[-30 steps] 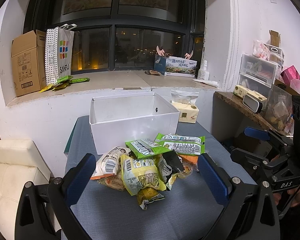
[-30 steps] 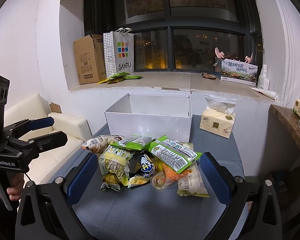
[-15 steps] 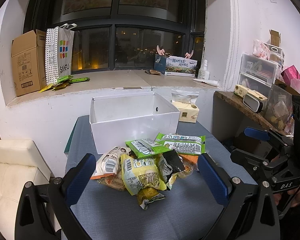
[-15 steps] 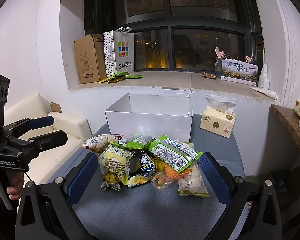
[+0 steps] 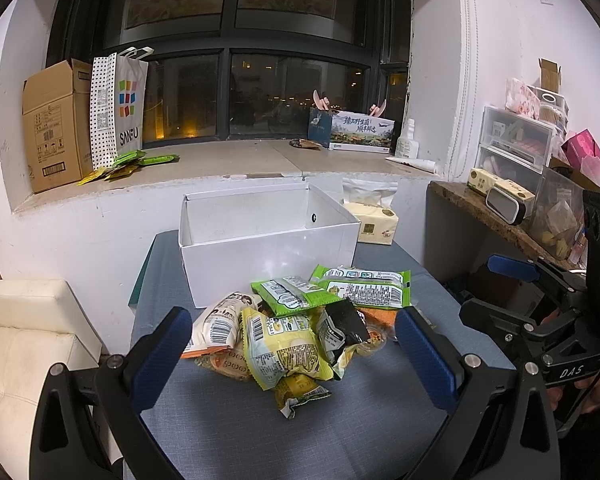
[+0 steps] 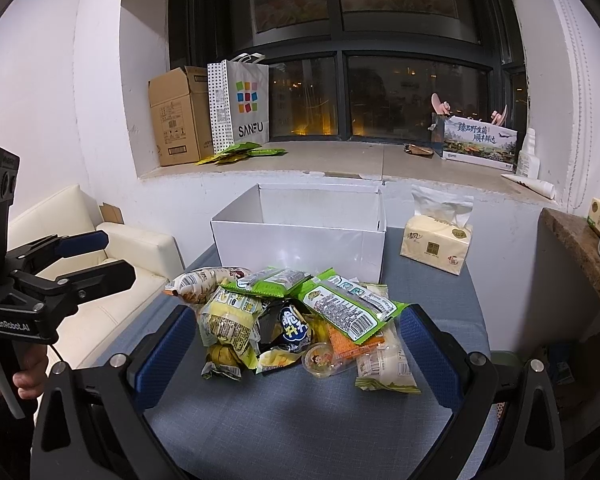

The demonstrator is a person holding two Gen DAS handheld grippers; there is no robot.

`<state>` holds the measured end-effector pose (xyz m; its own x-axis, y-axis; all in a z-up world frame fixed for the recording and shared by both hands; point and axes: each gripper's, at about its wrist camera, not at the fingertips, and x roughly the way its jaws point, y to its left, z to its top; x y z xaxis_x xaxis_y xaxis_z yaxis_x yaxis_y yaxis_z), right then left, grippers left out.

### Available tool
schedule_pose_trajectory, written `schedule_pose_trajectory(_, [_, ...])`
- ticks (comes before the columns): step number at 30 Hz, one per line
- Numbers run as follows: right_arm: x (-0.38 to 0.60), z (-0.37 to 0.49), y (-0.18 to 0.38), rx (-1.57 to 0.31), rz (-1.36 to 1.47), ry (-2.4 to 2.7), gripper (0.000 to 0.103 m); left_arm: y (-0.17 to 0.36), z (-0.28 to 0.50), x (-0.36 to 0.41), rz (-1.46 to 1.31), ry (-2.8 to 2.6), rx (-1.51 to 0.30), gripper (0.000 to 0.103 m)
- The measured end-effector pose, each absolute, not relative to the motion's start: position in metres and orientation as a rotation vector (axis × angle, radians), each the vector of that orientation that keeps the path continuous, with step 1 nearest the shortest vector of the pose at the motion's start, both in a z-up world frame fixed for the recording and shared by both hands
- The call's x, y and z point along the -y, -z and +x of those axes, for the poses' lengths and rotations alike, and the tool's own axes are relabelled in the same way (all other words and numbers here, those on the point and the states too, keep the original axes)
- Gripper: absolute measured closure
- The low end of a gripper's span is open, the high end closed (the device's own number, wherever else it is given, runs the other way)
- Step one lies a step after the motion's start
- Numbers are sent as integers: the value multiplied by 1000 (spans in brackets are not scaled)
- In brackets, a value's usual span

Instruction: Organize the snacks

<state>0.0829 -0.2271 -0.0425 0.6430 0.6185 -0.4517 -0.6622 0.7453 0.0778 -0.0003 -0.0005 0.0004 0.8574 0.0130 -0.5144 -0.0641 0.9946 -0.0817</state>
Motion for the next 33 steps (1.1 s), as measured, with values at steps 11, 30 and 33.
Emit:
schedule_pose_trajectory(11, [227,94,49,-498,-106,-735,0,-2,-4,-5,-126,-15,-510,0])
schedule_pose_trajectory(30, [138,257,130,-808,-605,-975,17,27,2,-35,-174,-51,-588,0])
schedule_pose_trajectory(33, [129,260,144,-856,-621,-997,27,32,5,-38,-181,-58,-602,0])
